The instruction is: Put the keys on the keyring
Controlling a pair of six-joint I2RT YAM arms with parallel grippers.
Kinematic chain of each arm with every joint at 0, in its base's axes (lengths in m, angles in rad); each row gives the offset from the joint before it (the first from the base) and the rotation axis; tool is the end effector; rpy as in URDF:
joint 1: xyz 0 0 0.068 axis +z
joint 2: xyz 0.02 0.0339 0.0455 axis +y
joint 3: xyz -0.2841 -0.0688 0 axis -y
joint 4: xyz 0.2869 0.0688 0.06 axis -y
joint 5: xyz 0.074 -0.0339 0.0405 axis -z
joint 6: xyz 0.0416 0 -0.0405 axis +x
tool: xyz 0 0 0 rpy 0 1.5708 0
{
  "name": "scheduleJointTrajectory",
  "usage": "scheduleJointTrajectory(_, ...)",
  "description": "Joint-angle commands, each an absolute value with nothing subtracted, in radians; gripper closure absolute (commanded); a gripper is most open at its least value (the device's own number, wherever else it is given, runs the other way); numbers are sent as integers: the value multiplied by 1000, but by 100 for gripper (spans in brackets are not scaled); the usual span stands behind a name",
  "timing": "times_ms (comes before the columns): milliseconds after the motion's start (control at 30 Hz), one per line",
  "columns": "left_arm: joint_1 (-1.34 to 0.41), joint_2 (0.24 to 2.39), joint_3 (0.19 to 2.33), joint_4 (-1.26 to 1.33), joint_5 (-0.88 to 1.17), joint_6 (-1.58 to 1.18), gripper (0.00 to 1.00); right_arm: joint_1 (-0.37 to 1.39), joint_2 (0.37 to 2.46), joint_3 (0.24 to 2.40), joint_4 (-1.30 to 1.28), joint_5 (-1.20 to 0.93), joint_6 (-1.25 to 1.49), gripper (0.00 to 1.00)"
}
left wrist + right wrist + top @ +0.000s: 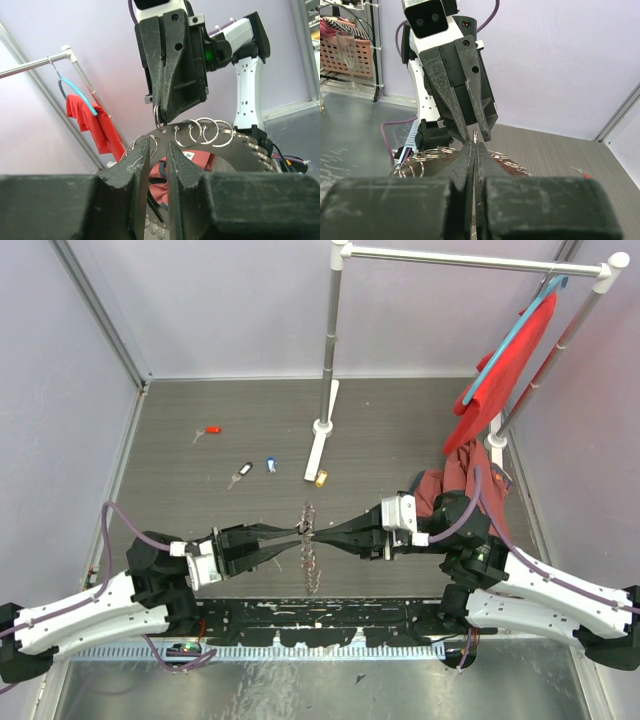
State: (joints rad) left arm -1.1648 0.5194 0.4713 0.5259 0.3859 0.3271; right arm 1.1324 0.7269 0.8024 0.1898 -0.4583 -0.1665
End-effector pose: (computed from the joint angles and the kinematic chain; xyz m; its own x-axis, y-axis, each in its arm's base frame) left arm 0.0499 -0.1557 0.3524 0.4879 -0.3811 -0.7853 0.8727 0.1914 0.4492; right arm 0.0668 0.1859 0.4130 0.2744 0.2351 -0.9324 -0.9610 0.0335 -0.2743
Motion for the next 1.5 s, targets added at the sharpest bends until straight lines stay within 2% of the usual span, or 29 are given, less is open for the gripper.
scheduleJointTrajectory(0,-1164,540,464,678,349,277,76,1138,728,802,351,-464,-136,99)
scheduleJointTrajectory(300,-1163,582,461,754,369,241,76,1137,742,804,356,-476,-130,99)
scheduleJointTrajectory(700,-1163,596,457,743,400,232,68,1137,727,795,356,-456,-134,99)
scheduleJointTrajectory(1233,-1163,613,466,726,422,229,69,1137,733,797,356,-455,-135,99)
scheduleJointTrajectory(1467,-1163,623,462,723,403,232,74,1137,732,797,353,-462,-136,99)
